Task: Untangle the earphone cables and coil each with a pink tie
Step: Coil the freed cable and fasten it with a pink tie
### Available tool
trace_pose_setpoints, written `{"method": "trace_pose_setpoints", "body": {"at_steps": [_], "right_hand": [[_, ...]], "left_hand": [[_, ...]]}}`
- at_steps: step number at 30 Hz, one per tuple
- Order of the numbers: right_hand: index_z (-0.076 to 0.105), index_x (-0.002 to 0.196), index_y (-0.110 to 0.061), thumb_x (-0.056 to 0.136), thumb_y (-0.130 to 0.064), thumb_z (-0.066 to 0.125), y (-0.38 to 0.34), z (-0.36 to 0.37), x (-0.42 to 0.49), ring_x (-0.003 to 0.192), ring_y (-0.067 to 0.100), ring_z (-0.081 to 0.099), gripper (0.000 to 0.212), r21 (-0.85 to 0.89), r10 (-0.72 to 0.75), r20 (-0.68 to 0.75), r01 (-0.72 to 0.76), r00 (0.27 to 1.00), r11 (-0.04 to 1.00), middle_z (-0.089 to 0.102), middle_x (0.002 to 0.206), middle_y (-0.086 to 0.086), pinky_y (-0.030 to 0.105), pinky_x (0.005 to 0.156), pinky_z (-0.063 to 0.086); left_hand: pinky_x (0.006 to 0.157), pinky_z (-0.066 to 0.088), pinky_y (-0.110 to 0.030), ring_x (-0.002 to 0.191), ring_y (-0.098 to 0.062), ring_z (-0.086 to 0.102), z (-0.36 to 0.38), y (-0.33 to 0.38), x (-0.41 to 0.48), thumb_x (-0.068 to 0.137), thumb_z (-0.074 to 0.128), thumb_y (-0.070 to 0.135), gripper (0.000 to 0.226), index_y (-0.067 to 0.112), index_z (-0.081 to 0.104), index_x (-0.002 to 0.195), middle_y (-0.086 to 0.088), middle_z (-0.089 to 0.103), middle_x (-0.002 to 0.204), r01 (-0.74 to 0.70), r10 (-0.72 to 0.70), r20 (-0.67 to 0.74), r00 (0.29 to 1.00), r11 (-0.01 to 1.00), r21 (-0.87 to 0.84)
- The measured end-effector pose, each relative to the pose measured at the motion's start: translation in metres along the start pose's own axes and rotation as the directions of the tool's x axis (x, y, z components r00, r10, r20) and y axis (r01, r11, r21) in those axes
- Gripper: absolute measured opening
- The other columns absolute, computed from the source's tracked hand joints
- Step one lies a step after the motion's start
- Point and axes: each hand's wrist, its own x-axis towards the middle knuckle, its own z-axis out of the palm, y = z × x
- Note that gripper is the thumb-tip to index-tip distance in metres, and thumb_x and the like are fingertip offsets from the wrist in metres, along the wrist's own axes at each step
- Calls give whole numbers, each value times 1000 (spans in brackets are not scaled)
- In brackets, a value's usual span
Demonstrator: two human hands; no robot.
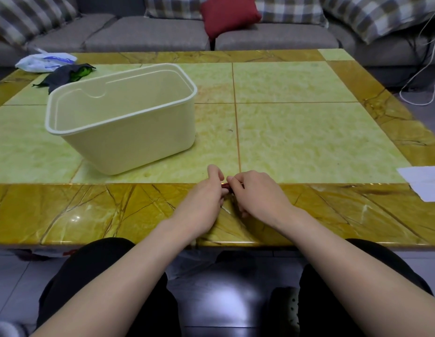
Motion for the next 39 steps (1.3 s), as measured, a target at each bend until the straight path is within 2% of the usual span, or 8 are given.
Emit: {"method": "trace_pose_setpoints", "body": {"at_steps": [5,10,13,17,21,27,36,39], "right_hand": [[63,79,-19,99,-36,35,0,-2,-3,75,29,64,38,-75,-33,14,34,999,997,68,76,8,37,70,51],[67,97,-18,98,-37,40,-1,1,-4,89,28,61,33,-110,-85,-72,77,994,991,69,92,7,32,65,39],[64,105,-17,97,-31,47,-2,3,-5,90,26,62,23,-14,-115,-154,114,981,993,69,92,5,35,73,45],[63,95,-15,94,-22,52,-5,4,-8,74,19,65,14,194,-120,-206,161,971,968,69,81,0,37,72,51],[60,92,-15,93,-13,54,-11,7,-13,58,11,66,6,460,-45,-146,108,988,882,69,75,-5,30,62,57],[54,86,-16,97,-10,47,-16,12,-13,48,9,61,15,662,75,14,-65,997,747,64,67,1,21,47,52],[51,101,-10,98,-12,47,-15,3,-12,43,5,52,5,834,146,217,-261,965,487,60,72,4,16,44,47],[54,107,-13,97,-11,48,-13,-1,-12,44,5,49,12,831,139,163,-212,977,515,62,74,2,15,42,43]], "left_hand": [[75,50,-38,86,-20,60,-4,-2,1,97,42,12,12,15,52,104,-5,63,91,-5,3,33,999,997,75],[68,44,-34,85,-27,59,-8,0,1,99,41,18,17,13,57,101,-10,64,96,58,-53,-58,997,993,105],[70,42,-37,92,-34,59,-9,-1,4,99,40,21,21,10,58,100,-16,64,99,113,-99,-109,989,985,129],[73,41,-37,94,-37,58,-11,-4,8,98,41,19,21,8,59,95,-18,65,98,165,-158,-131,979,985,43],[63,27,-26,82,-27,51,-14,-4,14,97,40,12,20,12,55,85,-10,60,86,212,-225,-132,965,972,-105],[62,34,-30,58,-16,44,-12,-5,16,97,40,8,36,15,47,63,1,49,59,166,-237,-85,968,855,-491],[65,38,-27,64,-10,47,-11,4,11,98,38,8,31,21,49,72,4,53,67,64,-153,-149,977,875,-479],[65,36,-30,63,-12,45,-10,-2,14,99,38,10,30,17,51,72,3,52,66,87,-162,-96,982,842,-532]]}}
